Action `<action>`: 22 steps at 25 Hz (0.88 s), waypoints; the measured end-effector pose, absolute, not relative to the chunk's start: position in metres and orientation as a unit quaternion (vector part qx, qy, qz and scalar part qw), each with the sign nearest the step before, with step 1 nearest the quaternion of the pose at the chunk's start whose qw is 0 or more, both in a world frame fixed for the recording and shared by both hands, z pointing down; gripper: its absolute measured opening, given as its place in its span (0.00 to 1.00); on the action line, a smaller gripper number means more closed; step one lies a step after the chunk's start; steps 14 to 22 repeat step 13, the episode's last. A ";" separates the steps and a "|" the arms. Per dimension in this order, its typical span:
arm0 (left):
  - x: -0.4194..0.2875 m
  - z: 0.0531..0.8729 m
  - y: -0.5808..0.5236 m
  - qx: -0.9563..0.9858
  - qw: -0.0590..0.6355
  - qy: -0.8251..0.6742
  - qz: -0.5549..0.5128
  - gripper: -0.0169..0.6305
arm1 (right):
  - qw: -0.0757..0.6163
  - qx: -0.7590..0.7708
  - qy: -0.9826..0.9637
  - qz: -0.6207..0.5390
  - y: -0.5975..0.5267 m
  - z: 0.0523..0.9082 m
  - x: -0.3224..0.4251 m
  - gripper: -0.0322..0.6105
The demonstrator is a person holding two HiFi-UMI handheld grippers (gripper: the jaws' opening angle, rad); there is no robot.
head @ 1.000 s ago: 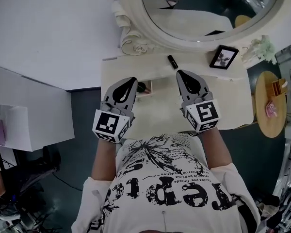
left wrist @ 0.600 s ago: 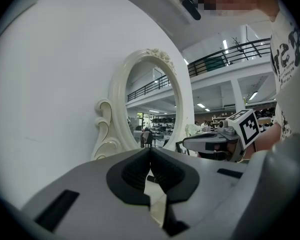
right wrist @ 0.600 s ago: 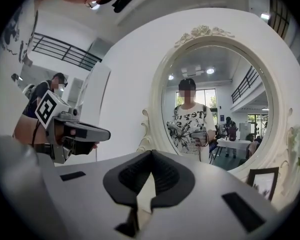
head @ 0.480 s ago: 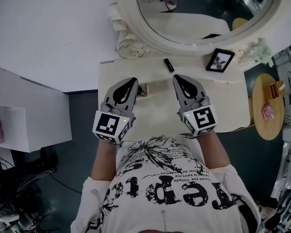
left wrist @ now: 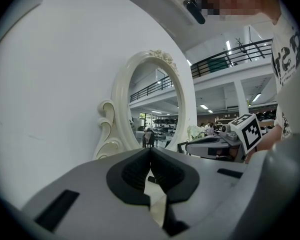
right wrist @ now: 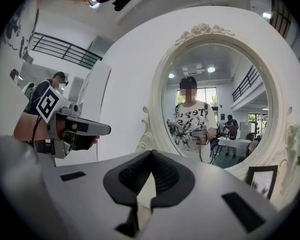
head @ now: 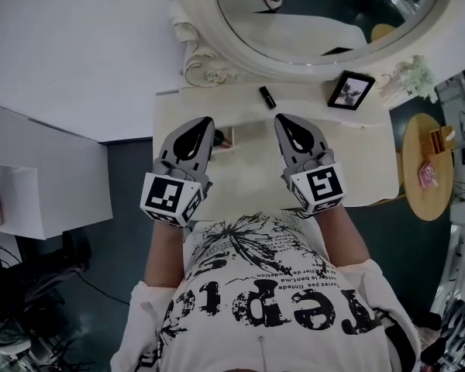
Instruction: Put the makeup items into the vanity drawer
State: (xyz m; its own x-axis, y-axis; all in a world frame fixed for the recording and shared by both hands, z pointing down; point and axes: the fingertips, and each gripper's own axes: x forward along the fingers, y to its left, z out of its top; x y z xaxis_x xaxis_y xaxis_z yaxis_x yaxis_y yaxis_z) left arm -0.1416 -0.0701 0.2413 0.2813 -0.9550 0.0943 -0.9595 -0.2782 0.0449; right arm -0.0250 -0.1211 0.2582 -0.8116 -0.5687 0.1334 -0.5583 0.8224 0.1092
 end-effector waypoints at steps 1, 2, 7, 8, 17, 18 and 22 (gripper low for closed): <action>-0.141 0.242 -0.069 0.799 0.045 -0.599 0.028 0.05 | 0.080 0.298 -0.951 -0.030 -0.121 0.259 -0.024 0.07; -0.140 0.243 -0.068 0.798 0.044 -0.600 0.031 0.05 | 0.080 0.300 -0.950 -0.028 -0.120 0.259 -0.023 0.07; -0.135 0.243 -0.067 0.801 0.048 -0.596 0.033 0.05 | 0.078 0.303 -0.949 -0.034 -0.119 0.259 -0.018 0.07; -0.135 0.243 -0.067 0.802 0.049 -0.595 0.034 0.05 | 0.078 0.304 -0.949 -0.035 -0.119 0.258 -0.018 0.07; -0.134 0.243 -0.066 0.803 0.053 -0.592 0.033 0.05 | 0.074 0.305 -0.949 -0.034 -0.117 0.257 -0.017 0.07; -0.134 0.243 -0.066 0.803 0.053 -0.592 0.033 0.05 | 0.074 0.305 -0.949 -0.034 -0.117 0.257 -0.017 0.07; -0.134 0.243 -0.066 0.803 0.053 -0.592 0.033 0.05 | 0.074 0.305 -0.949 -0.034 -0.117 0.257 -0.017 0.07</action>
